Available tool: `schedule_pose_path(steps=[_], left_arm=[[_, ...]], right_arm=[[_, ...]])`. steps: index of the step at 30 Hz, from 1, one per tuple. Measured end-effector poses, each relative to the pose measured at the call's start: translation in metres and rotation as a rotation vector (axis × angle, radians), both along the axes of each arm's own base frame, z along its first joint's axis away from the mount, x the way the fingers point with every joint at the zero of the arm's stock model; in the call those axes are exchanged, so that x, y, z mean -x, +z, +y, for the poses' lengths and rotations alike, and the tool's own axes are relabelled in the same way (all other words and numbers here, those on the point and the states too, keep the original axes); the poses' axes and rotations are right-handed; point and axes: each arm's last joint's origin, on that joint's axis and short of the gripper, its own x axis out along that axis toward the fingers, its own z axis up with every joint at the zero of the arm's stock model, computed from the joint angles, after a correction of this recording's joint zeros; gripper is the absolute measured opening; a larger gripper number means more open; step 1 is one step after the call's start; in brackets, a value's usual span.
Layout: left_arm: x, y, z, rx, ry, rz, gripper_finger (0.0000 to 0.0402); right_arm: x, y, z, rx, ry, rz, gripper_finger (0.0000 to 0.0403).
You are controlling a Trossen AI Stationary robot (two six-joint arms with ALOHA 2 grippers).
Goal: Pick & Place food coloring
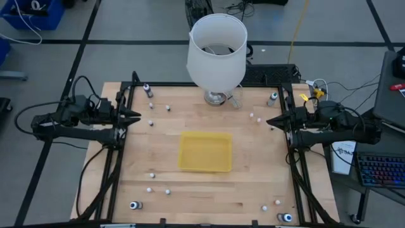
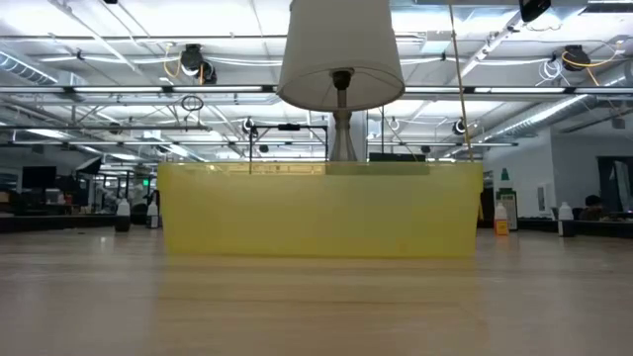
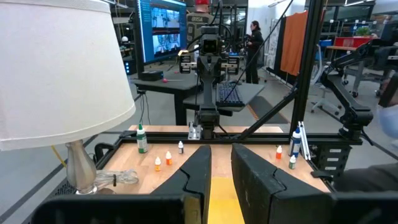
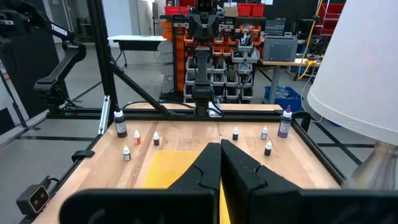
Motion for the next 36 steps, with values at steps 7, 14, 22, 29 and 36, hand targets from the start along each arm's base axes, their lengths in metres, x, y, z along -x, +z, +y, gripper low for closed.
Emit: schedule_pose_path(steps=[7, 14, 22, 29, 36], left_arm=[[0.0, 0.0, 0.0, 0.0, 0.0, 0.0, 0.0067], [0.0001, 0.0, 0.0, 0.0, 0.0, 0.0, 0.0067], [0.0, -0.0001, 0.0, 0.0, 0.0, 0.0, 0.0067], [0.0001, 0.0, 0.0, 0.0, 0.0, 0.0, 0.0067], [0.0001, 0.0, 0.0, 0.0, 0.0, 0.0, 0.0067]], right_arm=[[0.0, 0.0, 0.0, 0.0, 0.0, 0.0, 0.0], [0.0, 0.0, 0.0, -0.005, 0.0, 0.0, 0.0], [-0.0026, 0.0014, 0.0001, -0.105, -0.007, -0.011, 0.0], [-0.0029, 0.0015, 0.0001, -0.105, -0.006, -0.01, 0.0], [-0.0028, -0.0001, 0.0002, -0.13, -0.009, 0.005, 0.0]])
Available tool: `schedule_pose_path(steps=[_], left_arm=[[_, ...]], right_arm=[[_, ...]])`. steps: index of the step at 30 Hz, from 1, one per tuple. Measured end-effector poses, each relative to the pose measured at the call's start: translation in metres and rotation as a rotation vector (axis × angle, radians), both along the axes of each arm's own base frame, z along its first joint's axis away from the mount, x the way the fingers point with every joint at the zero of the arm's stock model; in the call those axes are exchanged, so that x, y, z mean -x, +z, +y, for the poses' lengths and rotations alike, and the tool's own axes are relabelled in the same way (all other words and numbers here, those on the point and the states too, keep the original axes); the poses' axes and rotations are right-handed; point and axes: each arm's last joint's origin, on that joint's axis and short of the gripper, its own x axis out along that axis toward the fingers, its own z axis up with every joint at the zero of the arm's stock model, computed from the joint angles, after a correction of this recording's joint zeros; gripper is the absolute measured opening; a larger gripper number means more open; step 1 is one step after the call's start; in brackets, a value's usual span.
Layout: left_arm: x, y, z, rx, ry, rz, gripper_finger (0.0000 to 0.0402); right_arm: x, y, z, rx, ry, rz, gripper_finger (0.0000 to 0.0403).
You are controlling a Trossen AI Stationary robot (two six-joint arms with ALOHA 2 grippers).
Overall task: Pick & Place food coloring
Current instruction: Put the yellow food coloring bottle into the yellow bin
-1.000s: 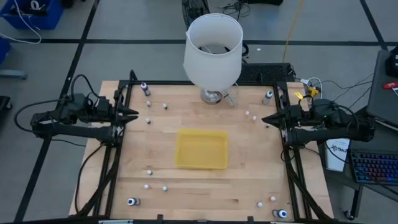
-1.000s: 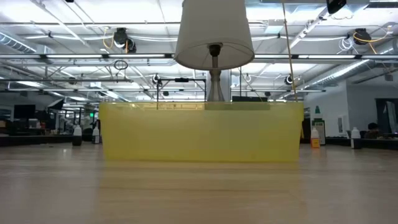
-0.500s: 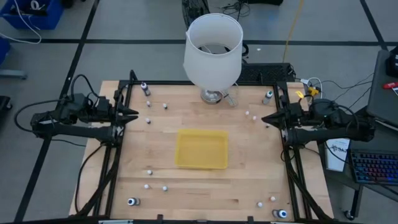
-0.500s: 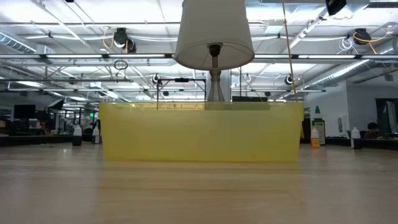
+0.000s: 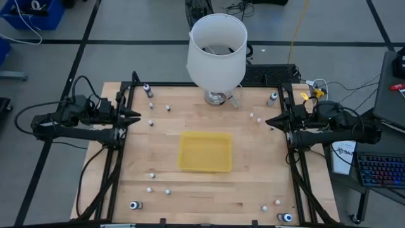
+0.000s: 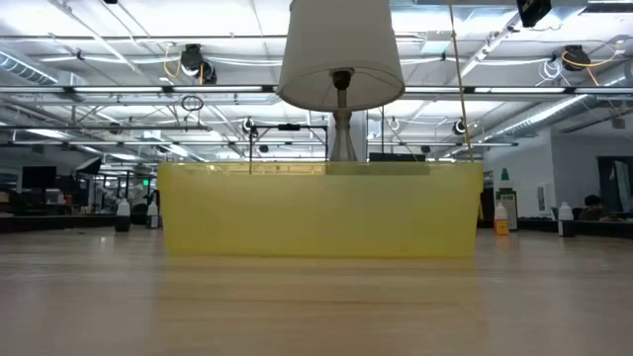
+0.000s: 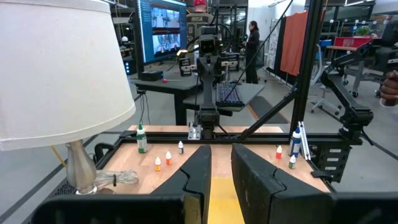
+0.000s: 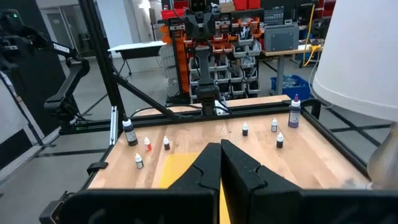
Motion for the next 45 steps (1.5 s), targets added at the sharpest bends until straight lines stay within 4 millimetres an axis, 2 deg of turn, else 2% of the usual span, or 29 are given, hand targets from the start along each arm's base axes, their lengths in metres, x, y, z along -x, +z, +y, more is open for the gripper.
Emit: schedule_pose_path(steps=[45], left_arm=[[0.0, 0.0, 0.0, 0.0, 0.0, 0.0, 0.0067]], right_arm=[[-0.0008, 0.0015, 0.0, 0.028, 0.001, -0.015, 0.0]])
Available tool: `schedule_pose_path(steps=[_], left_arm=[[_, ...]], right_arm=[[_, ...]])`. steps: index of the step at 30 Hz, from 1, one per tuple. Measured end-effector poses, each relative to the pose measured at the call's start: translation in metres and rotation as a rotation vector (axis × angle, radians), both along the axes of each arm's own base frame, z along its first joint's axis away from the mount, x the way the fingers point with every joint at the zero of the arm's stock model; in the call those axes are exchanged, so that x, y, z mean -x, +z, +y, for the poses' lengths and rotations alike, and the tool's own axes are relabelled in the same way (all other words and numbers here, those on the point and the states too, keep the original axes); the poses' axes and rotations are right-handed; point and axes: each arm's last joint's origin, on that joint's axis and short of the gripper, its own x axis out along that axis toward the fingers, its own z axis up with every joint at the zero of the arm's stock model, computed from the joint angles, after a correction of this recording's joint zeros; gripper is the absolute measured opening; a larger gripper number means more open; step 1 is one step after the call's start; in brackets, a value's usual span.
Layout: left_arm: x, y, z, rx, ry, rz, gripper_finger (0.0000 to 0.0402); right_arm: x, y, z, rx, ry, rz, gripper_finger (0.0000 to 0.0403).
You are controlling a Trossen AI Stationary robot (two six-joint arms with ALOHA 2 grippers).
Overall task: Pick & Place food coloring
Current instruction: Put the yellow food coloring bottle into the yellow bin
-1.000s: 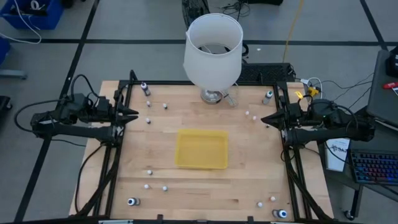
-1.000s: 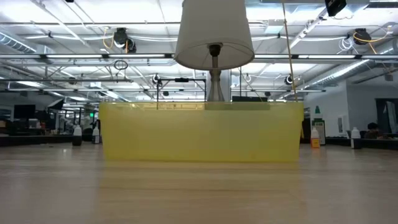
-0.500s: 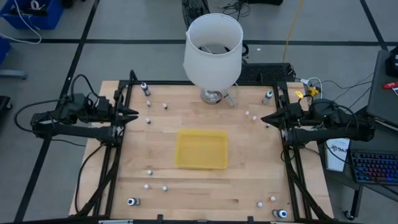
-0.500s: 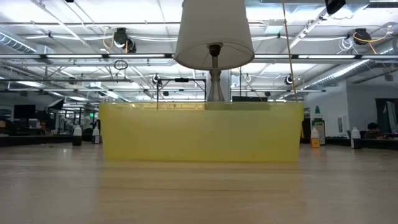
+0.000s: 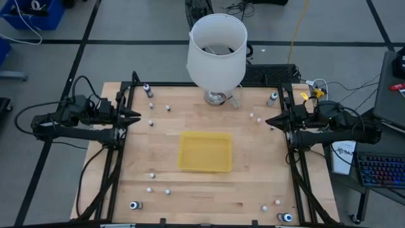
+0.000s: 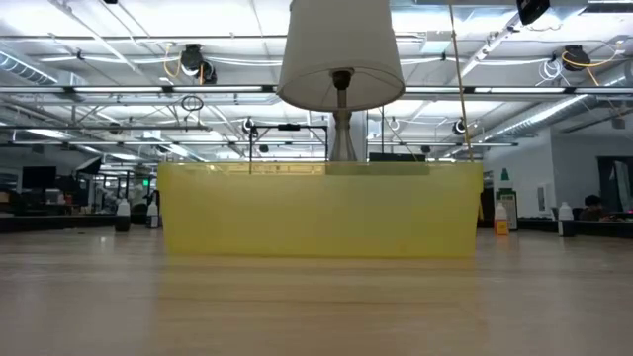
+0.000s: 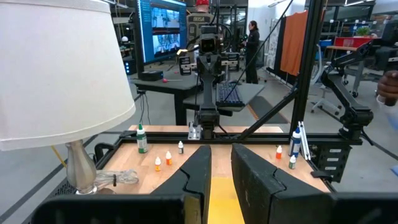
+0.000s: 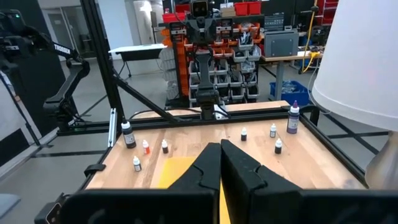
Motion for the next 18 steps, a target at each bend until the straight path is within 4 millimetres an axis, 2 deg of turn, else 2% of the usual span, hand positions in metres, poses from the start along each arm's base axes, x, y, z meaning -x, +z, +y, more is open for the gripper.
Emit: schedule_pose_path(steps=[18], left_arm=[[0.0, 0.0001, 0.0, 0.0, 0.0, 0.0, 0.0067]], right_arm=[[0.0001, -0.001, 0.0, 0.017, 0.001, 0.01, 0.0]])
